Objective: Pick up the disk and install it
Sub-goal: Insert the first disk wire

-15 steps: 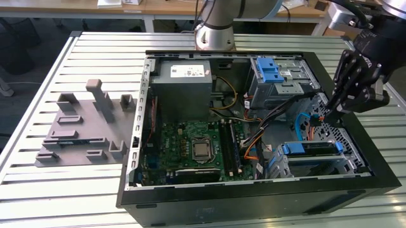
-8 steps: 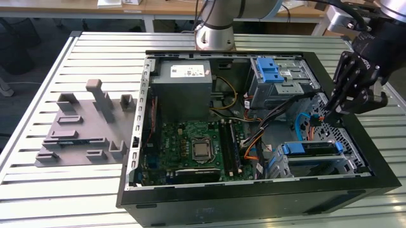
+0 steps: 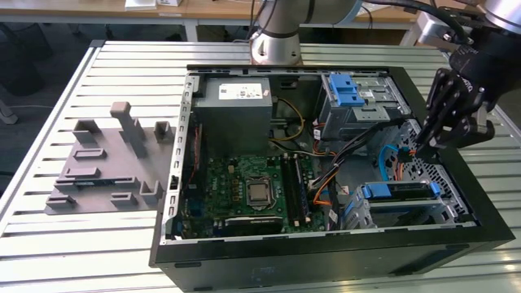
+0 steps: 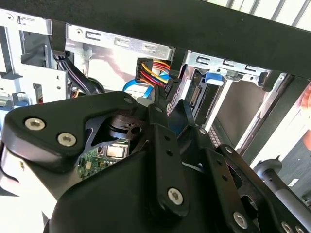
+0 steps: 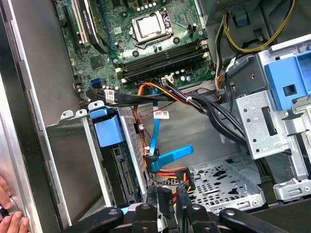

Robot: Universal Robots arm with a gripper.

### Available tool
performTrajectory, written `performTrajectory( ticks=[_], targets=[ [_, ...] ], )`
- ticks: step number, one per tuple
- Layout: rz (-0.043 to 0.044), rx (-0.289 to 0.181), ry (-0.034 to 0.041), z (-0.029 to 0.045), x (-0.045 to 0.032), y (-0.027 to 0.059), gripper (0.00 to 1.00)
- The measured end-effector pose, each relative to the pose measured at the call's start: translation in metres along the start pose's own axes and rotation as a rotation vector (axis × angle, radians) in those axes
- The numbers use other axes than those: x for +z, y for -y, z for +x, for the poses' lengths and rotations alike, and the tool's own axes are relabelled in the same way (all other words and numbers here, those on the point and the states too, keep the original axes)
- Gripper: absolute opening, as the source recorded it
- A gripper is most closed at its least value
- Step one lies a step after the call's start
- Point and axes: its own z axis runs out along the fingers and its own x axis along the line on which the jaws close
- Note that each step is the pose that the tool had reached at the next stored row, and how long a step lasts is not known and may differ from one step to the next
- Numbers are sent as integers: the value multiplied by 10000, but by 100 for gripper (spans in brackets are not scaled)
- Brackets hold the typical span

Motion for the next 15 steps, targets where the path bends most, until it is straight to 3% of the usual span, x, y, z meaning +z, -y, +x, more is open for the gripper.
performTrajectory(
  ticks=[15],
  targets=[
    [35,5,-111,-5,59,1,30]
  ],
)
